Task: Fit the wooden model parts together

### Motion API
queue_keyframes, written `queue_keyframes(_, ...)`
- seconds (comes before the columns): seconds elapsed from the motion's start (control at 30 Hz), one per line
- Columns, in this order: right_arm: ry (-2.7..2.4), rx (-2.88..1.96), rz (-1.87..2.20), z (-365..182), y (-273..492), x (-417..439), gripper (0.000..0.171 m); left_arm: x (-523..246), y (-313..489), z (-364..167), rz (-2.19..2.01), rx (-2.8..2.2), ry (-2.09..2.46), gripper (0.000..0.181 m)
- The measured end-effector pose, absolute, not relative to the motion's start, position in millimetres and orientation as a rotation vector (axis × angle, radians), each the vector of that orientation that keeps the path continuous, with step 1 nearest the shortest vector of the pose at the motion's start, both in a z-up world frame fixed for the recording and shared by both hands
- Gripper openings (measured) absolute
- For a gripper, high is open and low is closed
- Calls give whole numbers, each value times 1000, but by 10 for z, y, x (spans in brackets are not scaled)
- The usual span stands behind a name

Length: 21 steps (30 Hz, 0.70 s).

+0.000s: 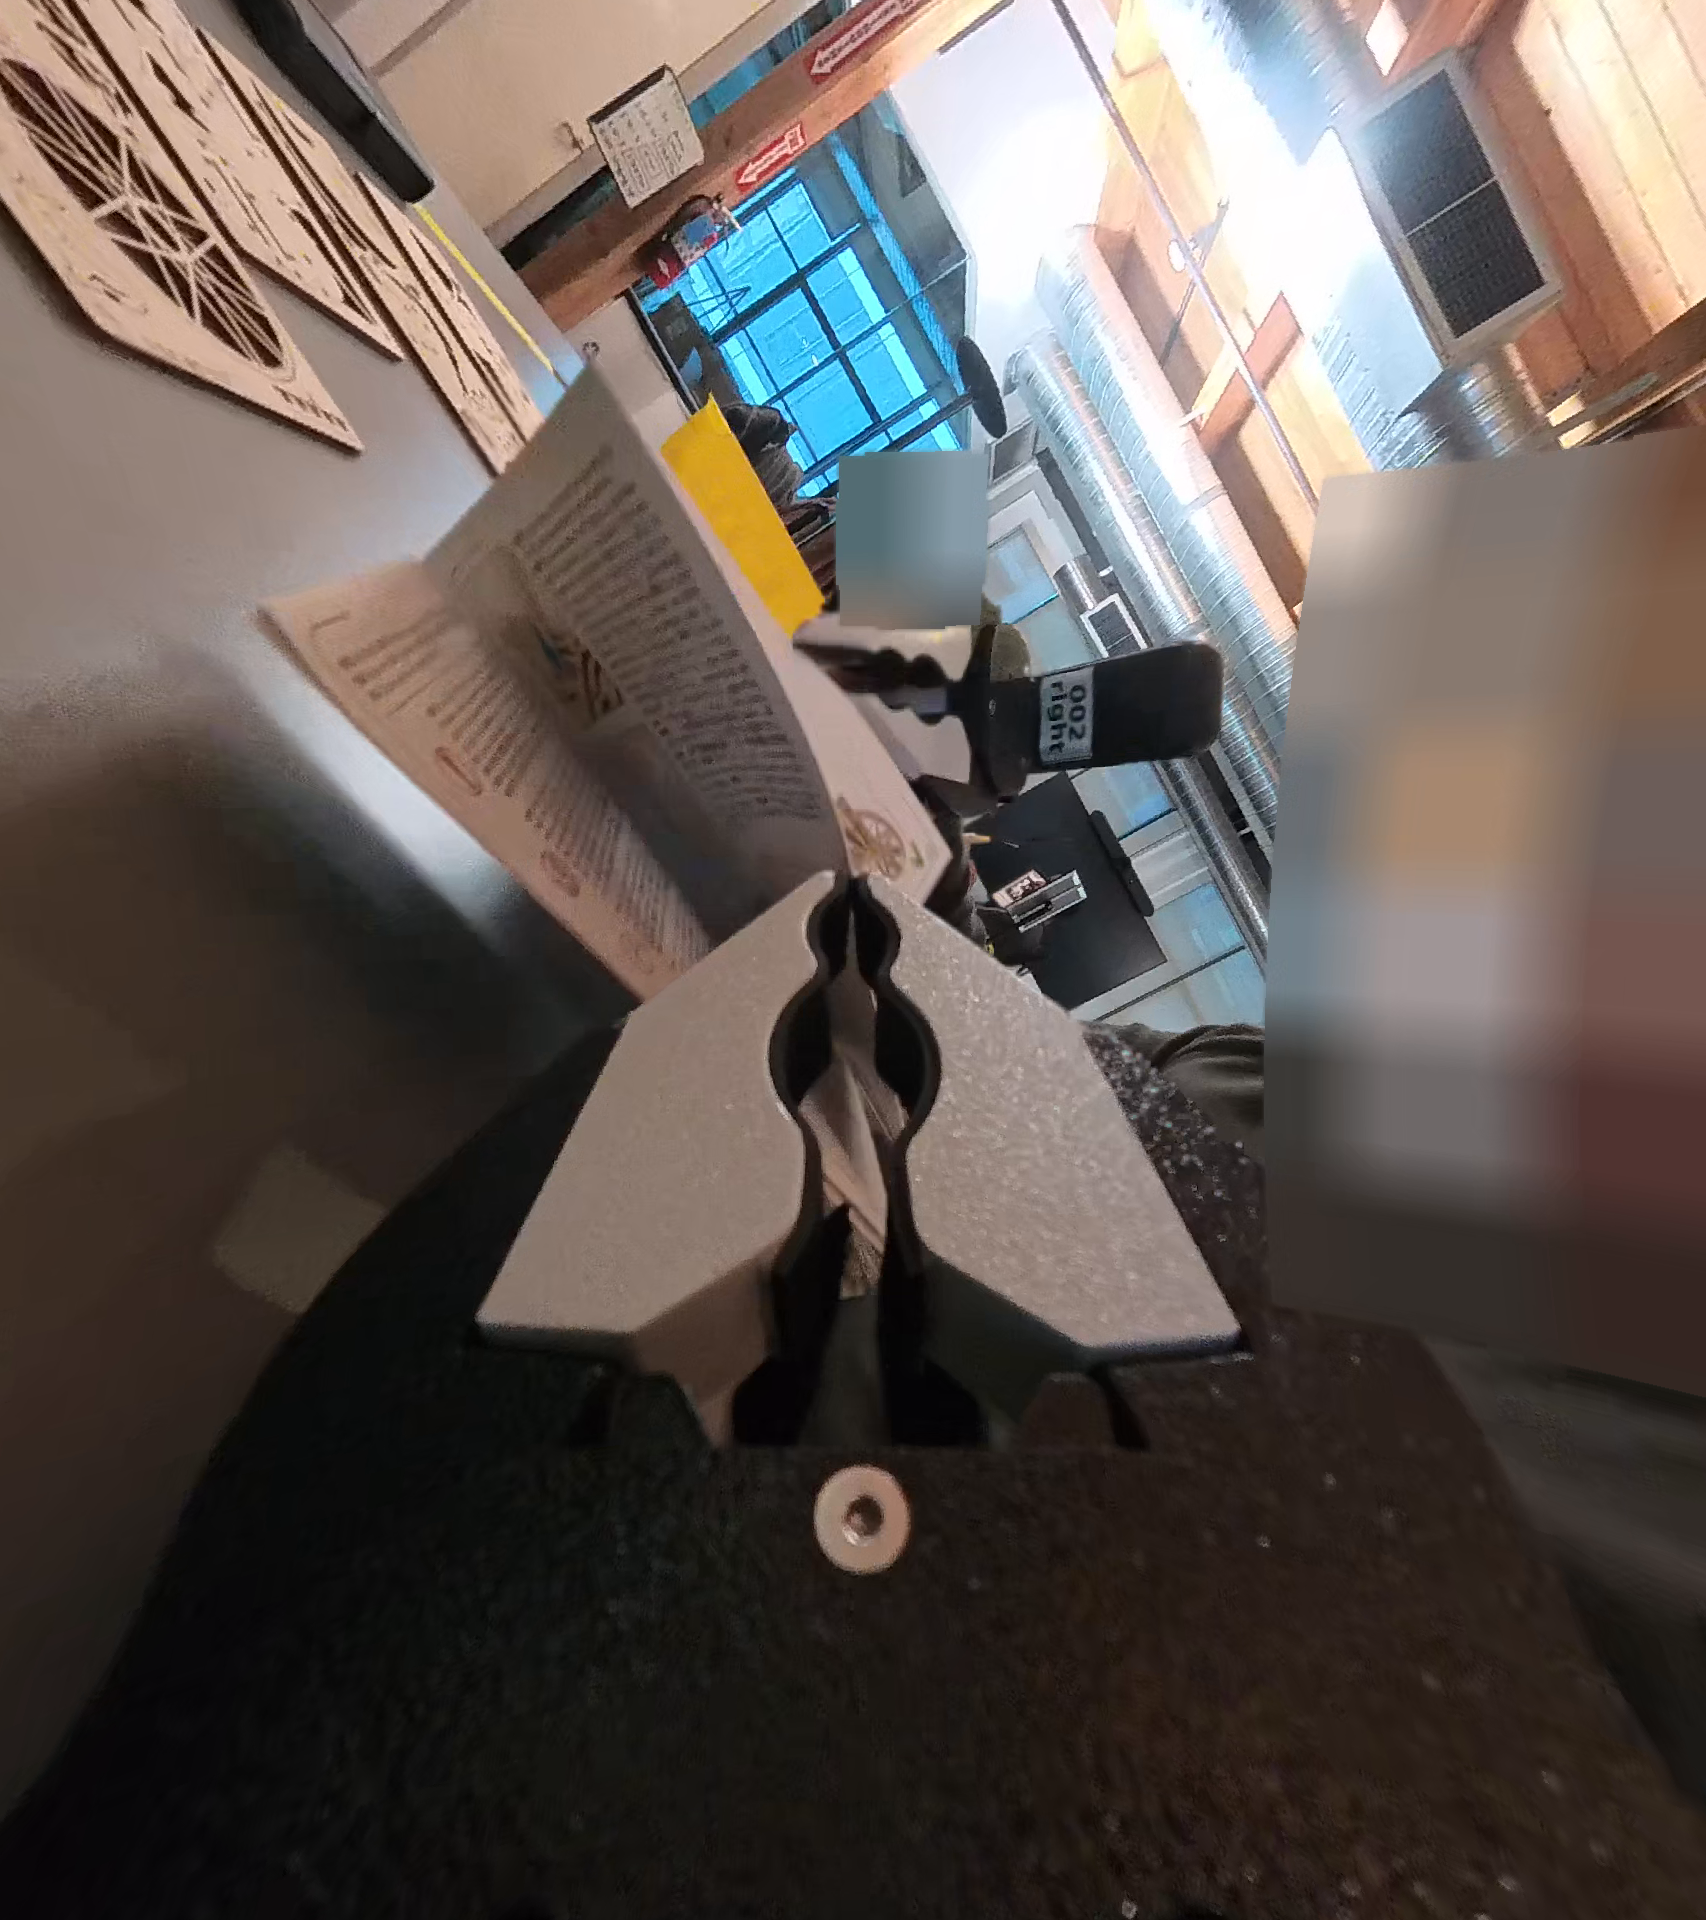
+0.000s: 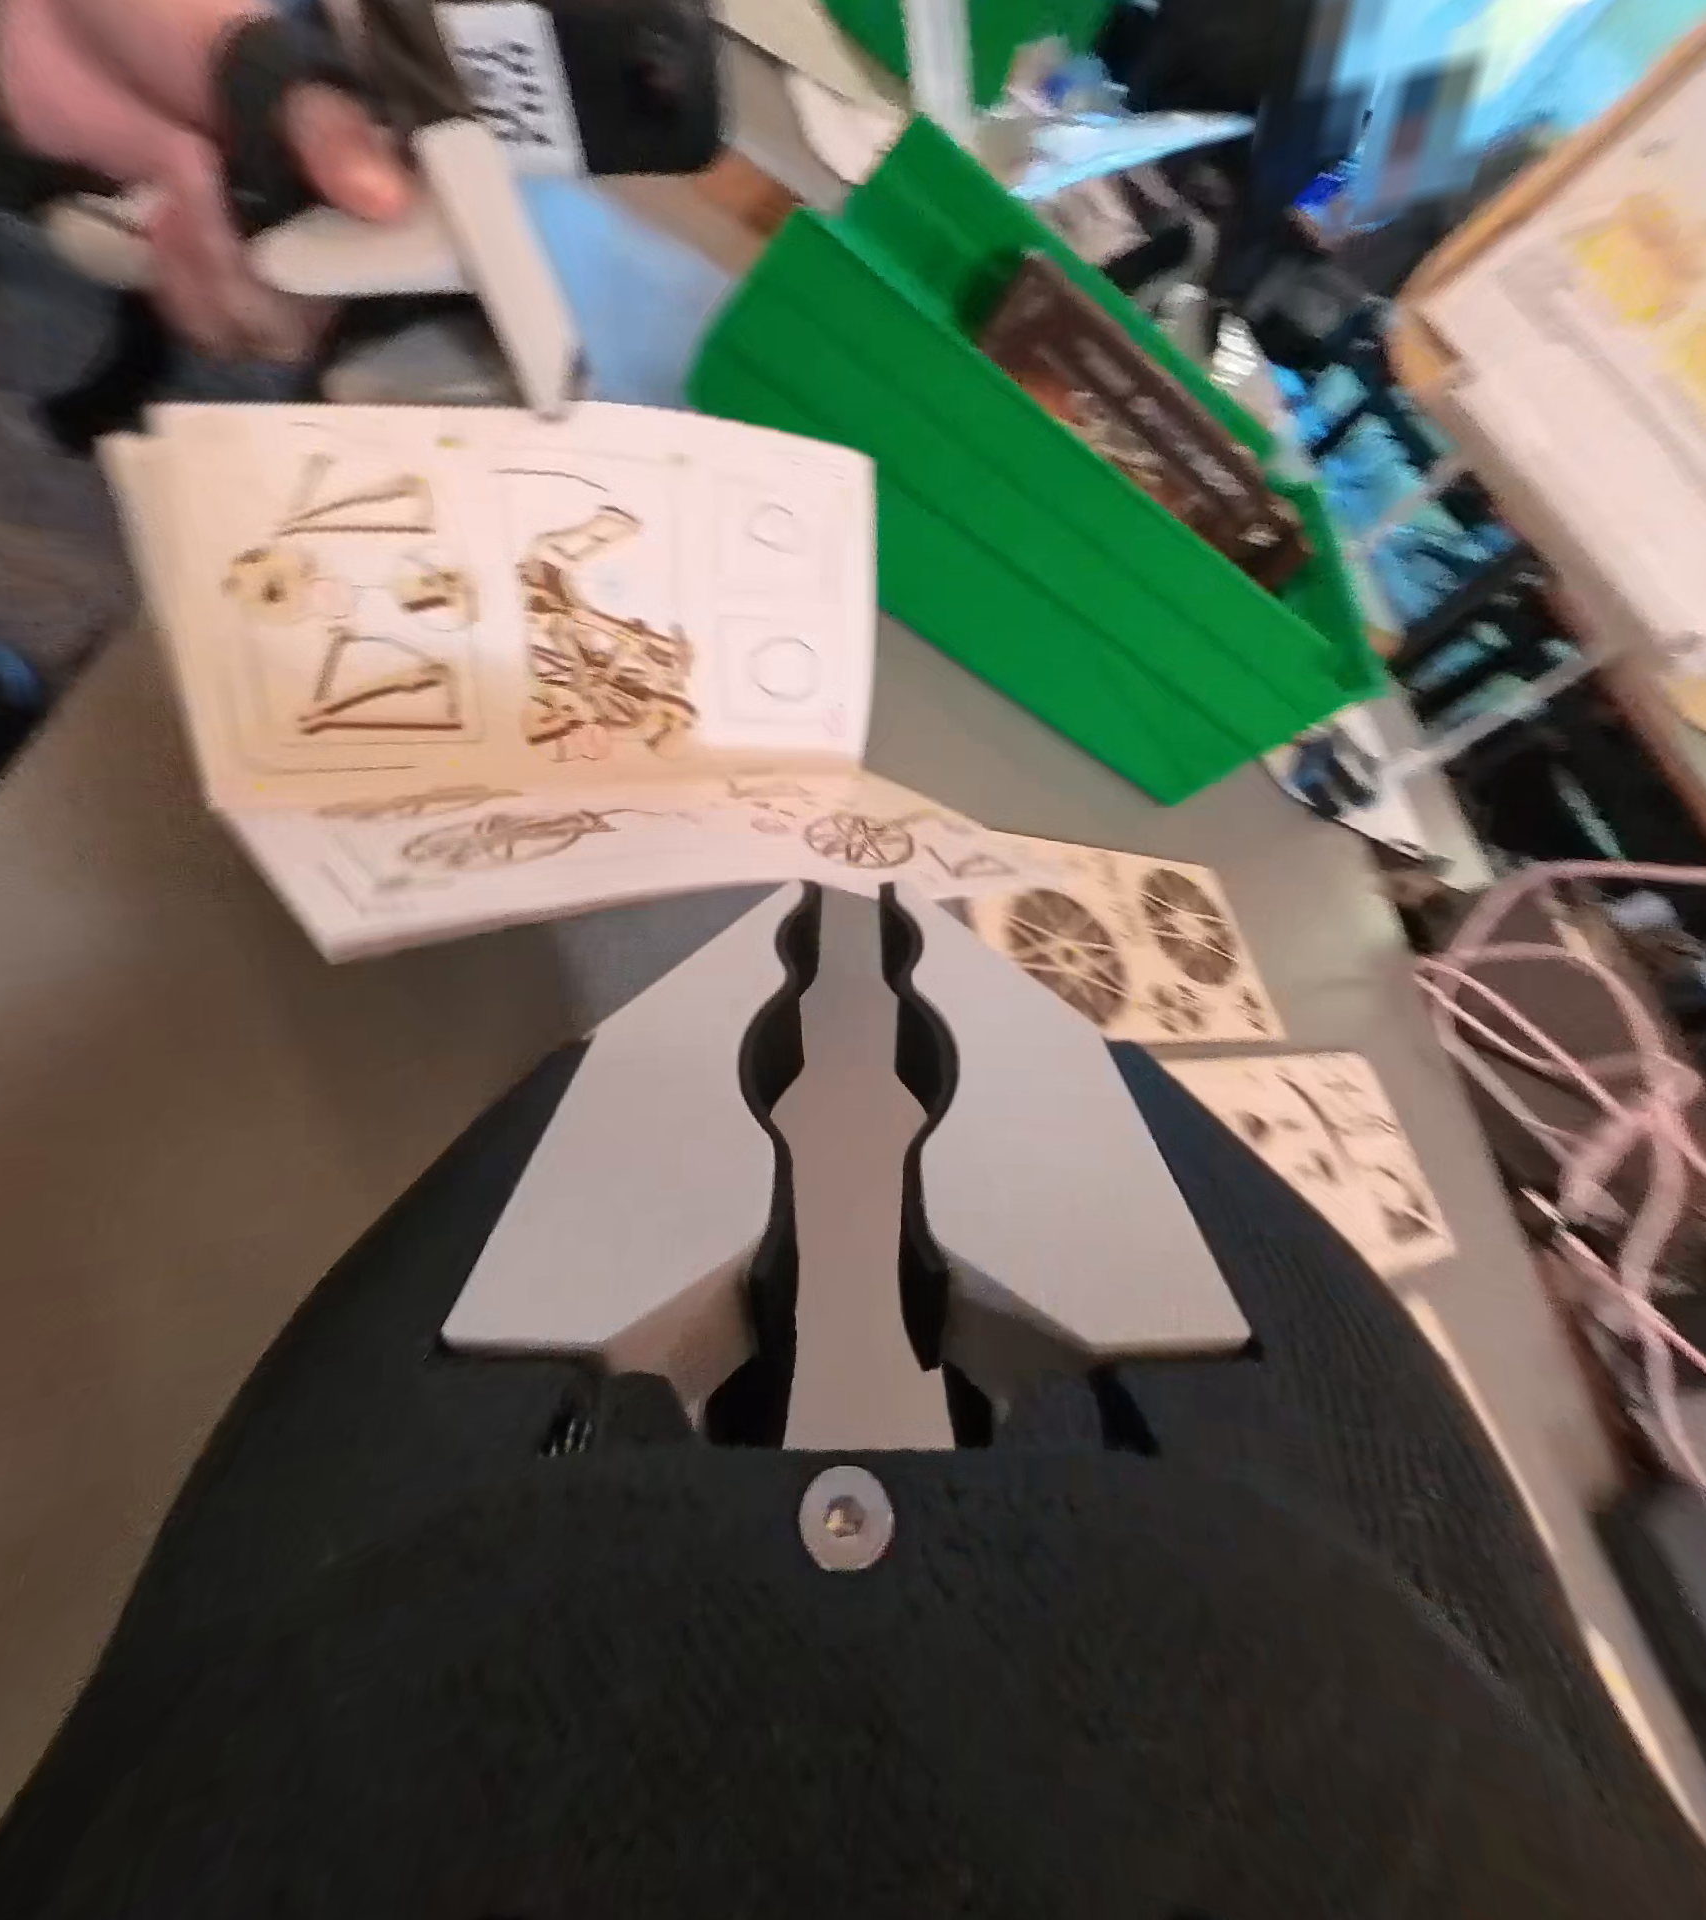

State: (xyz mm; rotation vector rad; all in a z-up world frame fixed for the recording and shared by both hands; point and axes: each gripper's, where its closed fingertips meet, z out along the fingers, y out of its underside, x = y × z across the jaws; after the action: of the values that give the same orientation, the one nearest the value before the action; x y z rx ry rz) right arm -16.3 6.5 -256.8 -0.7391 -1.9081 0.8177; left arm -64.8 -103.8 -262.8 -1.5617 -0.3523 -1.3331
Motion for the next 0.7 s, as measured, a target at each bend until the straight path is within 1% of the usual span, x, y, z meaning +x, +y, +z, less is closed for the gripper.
queue_keyframes(0.03,-1848,-778,758,-2507,192,-193,8,-646,-1032,-2616,-1324,-1561,-352,0)
queue_keyframes(0.1,-1728,-830,635,-2375,448,-215,8,-644,-1022,-2615,-1293,-1581,-348,0)
queue_keyframes(0.17,-1648,-833,606,-2247,534,-201,8,-653,-1009,-2606,-1259,-1597,-343,0)
queue_keyframes(0.33,-1728,-698,909,-2170,-154,-205,5,-637,-924,-2599,-1206,-1640,-329,0)
queue_keyframes(0.47,-1844,-702,977,-2441,-525,-306,7,-566,-836,-2608,-1218,-1660,-322,0)
queue_keyframes(0.6,-1913,-779,956,-2793,-548,-413,5,-473,-749,-2583,-1247,-1653,-307,0)
queue_keyframes(0.7,-1927,-850,998,-2935,-533,-440,3,-405,-692,-2562,-1280,-1630,-304,0)
